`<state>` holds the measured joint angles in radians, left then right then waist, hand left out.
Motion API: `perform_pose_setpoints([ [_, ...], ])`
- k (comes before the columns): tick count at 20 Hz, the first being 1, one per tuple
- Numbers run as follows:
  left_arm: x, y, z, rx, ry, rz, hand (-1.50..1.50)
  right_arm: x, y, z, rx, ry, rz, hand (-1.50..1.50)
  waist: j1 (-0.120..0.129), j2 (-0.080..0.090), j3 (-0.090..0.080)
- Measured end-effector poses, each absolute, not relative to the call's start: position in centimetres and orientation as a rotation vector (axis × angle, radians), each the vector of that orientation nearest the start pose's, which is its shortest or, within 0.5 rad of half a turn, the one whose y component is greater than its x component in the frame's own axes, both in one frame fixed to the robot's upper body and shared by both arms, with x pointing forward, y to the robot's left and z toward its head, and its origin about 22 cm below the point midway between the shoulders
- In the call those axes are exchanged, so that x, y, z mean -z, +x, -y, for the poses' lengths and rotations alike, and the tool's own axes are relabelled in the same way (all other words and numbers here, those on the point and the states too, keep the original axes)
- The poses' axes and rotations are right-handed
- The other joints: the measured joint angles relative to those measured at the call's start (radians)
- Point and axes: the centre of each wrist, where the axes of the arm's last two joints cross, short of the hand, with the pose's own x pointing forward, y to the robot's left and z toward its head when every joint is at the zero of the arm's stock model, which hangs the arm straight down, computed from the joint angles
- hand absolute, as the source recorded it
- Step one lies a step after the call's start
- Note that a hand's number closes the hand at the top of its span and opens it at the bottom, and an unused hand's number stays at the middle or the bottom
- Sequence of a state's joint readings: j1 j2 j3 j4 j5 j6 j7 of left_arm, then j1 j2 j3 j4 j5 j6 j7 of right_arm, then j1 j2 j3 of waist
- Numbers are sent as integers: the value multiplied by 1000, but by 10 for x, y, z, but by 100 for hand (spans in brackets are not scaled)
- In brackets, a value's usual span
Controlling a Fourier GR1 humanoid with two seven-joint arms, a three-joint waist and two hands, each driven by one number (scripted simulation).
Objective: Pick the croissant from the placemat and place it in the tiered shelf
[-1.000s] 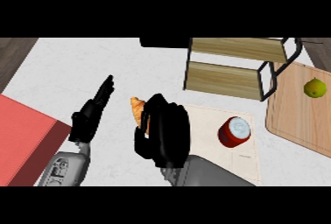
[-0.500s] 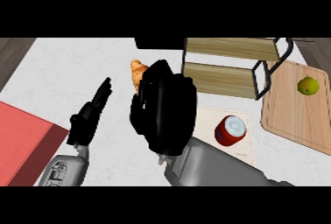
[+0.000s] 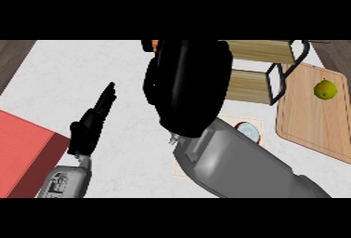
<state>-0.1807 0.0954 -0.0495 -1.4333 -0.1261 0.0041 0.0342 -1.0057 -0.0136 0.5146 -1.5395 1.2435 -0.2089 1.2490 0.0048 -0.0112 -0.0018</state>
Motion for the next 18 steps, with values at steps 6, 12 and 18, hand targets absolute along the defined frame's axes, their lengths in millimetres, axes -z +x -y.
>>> perform_pose_setpoints([
  [6, -13, 287, -222, 261, 109, 1562, 0, -265, 294, 5, -216, -1287, 1731, 150, -3, 4, 0],
  [12, -13, 286, -220, 260, 105, 1568, 0, -287, 308, 13, -169, -1382, 1692, 150, -1, 7, 1],
  [18, -18, 285, -214, 265, 103, 1575, 0, -306, 325, 22, -173, -1456, 1646, 150, 0, 8, 1],
])
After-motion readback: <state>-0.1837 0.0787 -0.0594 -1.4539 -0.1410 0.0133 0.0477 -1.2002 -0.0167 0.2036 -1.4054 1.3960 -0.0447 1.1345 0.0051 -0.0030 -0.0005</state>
